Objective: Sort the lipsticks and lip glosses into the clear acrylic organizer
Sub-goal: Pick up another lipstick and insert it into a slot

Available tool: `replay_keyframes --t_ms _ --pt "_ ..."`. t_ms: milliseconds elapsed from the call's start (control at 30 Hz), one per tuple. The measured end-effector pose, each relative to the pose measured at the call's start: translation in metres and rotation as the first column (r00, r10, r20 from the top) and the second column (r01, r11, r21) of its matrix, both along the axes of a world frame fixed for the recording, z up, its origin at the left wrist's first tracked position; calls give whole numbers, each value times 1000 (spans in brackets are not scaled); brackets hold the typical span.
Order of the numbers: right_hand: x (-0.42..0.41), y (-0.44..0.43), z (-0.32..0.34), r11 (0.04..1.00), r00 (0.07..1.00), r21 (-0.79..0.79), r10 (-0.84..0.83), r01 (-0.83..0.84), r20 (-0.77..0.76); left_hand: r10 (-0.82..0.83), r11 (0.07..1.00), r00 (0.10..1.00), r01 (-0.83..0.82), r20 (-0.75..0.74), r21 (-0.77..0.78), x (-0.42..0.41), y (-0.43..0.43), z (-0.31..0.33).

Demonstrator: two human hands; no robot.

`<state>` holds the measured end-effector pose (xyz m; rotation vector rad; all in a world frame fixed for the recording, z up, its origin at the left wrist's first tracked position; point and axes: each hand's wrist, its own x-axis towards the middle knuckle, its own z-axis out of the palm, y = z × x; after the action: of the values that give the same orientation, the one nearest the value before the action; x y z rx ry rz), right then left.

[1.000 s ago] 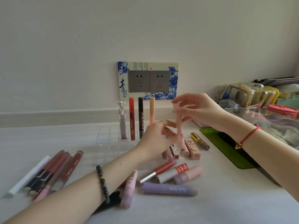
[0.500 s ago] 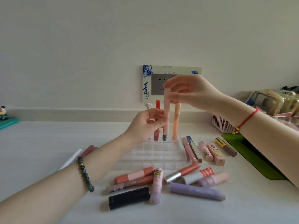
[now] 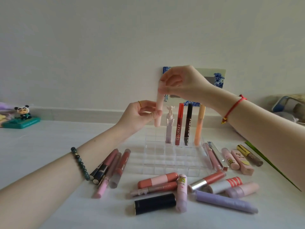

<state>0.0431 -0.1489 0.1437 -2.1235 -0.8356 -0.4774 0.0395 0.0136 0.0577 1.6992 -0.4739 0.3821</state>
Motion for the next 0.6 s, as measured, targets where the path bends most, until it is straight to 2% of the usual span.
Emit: replay_keyframes --t_ms 167,367,600 --pt "11 12 -6 995 997 -79 -59 62 39 93 994 994 -96 48 46 12 8 -7" --pt "20 11 -11 967 996 -242 -79 85 33 105 991 994 -104 -7 81 27 5 -17" --pt "24 8 -11 932 996 -352 -85 91 34 75 991 997 -72 -25 114 34 -1 -25"
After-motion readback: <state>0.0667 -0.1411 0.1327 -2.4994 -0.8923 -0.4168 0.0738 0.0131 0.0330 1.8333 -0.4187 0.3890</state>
